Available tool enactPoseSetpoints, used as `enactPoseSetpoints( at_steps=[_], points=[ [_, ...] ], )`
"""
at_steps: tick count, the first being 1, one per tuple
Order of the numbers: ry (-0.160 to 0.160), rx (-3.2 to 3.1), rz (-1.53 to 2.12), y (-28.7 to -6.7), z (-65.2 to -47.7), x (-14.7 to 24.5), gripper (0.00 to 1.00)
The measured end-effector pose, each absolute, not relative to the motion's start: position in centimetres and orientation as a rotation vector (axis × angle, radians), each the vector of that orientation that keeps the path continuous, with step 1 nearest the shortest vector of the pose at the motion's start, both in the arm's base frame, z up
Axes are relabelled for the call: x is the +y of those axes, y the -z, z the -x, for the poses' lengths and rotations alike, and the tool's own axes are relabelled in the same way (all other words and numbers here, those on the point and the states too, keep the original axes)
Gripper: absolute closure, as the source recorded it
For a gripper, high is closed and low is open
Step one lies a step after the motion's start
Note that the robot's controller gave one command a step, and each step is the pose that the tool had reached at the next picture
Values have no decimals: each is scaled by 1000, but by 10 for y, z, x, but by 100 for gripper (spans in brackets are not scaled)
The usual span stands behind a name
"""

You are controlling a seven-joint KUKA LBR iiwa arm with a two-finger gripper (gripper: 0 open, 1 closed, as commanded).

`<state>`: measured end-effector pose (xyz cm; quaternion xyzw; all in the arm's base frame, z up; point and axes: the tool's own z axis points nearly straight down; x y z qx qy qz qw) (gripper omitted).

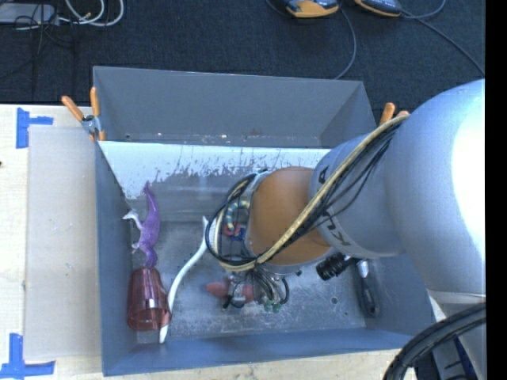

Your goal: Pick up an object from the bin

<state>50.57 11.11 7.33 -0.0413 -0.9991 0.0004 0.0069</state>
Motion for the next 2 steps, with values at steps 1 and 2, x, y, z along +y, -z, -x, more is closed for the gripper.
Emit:
enactPoseSetpoints(
  at_steps=[1, 2],
  points=[
    [-1, -3125, 130, -73, -506, 111, 100],
    [-2, -3123, 131, -76, -505, 111, 100]
  ],
)
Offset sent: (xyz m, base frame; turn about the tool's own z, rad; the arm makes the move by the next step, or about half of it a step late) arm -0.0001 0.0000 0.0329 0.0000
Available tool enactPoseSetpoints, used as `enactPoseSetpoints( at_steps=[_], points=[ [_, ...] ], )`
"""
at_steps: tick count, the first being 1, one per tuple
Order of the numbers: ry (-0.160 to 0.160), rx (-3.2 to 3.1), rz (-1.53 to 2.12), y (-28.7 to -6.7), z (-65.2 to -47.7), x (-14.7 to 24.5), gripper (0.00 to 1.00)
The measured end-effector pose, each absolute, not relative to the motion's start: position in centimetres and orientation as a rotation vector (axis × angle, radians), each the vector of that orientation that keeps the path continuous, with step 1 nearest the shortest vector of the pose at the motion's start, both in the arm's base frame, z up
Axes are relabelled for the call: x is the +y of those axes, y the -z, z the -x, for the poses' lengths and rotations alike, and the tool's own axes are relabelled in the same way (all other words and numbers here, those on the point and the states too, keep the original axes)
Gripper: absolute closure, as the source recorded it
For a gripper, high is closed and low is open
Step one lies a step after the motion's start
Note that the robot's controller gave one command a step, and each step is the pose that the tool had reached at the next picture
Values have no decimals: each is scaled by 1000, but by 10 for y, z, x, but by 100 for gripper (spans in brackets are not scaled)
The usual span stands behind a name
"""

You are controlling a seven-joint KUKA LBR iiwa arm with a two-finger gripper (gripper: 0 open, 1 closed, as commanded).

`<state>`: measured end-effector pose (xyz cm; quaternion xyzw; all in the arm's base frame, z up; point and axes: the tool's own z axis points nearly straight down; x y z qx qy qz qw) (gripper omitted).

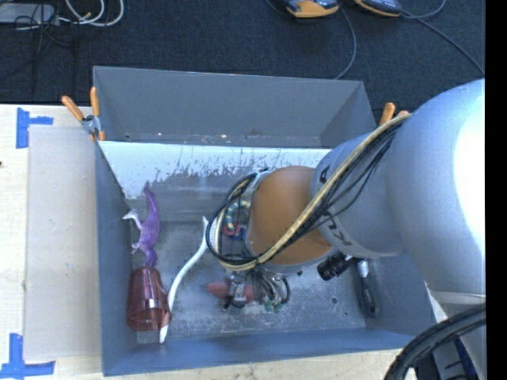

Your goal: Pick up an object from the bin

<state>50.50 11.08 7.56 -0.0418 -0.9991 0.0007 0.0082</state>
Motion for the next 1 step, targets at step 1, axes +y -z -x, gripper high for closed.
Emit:
enactPoseSetpoints(
  at_steps=[1],
  points=[
    [-2, -3122, 131, -85, -505, 111, 100]
  ],
)
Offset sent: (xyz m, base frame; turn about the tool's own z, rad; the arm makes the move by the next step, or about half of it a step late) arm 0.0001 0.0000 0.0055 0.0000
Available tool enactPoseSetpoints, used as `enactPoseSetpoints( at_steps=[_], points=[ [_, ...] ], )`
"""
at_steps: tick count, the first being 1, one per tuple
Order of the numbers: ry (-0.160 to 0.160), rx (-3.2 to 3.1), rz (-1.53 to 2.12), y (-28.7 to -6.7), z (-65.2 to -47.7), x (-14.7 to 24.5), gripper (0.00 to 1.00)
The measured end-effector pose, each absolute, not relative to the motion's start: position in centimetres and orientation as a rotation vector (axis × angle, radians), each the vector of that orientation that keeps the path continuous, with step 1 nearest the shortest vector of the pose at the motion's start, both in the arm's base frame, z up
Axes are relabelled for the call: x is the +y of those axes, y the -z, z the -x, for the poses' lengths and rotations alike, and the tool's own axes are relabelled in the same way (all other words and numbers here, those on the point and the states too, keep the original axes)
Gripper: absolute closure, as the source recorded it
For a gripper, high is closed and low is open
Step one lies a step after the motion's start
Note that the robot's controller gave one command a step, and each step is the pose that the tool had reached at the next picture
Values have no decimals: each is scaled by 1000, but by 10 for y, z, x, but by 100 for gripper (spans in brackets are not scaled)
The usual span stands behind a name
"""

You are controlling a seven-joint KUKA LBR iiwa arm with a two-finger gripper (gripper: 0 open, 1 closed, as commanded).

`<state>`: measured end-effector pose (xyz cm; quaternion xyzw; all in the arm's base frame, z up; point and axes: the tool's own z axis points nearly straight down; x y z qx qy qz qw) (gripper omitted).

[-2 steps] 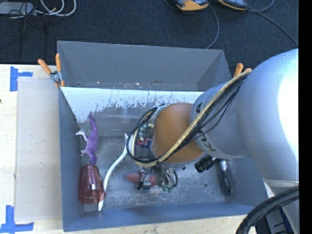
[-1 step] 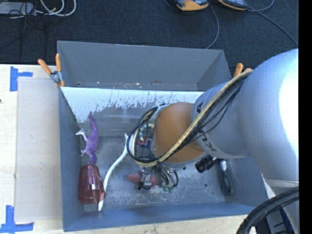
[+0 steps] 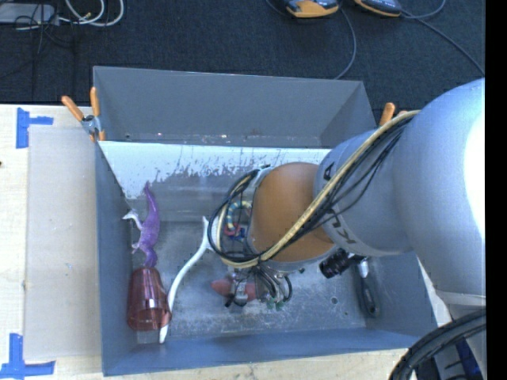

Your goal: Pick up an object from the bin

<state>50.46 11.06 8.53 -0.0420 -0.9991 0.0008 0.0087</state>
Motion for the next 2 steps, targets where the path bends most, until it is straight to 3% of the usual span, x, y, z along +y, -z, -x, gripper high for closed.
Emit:
enactPoseSetpoints(
  at_steps=[2],
  points=[
    [-1, -3125, 133, -99, -506, 111, 100]
  ],
)
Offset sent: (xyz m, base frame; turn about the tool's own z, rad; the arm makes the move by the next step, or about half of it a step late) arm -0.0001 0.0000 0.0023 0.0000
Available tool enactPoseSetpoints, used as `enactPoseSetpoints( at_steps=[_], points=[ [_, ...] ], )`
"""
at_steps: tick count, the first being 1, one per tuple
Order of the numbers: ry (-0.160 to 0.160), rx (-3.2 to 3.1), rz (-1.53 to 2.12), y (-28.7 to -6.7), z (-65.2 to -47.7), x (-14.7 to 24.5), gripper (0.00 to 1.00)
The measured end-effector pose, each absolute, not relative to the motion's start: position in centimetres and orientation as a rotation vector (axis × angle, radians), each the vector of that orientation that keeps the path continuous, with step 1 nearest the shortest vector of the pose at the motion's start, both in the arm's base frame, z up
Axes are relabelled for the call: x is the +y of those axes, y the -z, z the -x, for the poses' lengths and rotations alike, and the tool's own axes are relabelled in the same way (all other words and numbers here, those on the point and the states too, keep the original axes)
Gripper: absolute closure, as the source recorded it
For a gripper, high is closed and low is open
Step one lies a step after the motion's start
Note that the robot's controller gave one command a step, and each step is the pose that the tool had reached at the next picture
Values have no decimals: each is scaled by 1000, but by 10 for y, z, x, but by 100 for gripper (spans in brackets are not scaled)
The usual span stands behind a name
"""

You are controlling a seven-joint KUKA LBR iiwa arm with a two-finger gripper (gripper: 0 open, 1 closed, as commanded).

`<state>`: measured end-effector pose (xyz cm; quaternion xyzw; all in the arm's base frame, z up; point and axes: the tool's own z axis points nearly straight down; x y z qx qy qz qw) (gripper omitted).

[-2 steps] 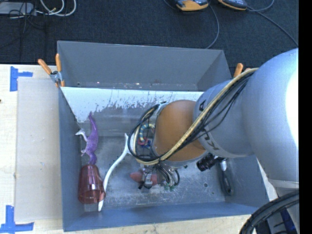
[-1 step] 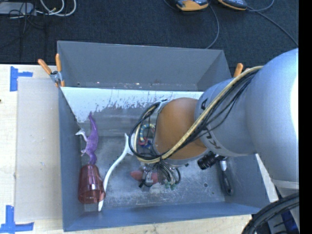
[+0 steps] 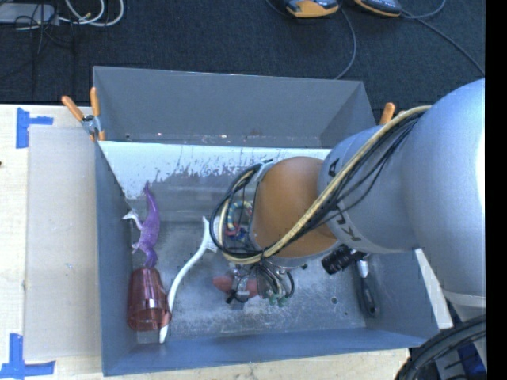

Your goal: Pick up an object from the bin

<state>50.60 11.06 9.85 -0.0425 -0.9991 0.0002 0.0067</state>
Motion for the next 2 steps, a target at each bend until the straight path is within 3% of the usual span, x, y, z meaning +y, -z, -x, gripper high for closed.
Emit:
enactPoseSetpoints(
  at_steps=[1, 2],
  points=[
    [-3, -3120, 134, -103, -505, 110, 100],
    [-6, -3113, 133, -123, -503, 110, 100]
  ],
)
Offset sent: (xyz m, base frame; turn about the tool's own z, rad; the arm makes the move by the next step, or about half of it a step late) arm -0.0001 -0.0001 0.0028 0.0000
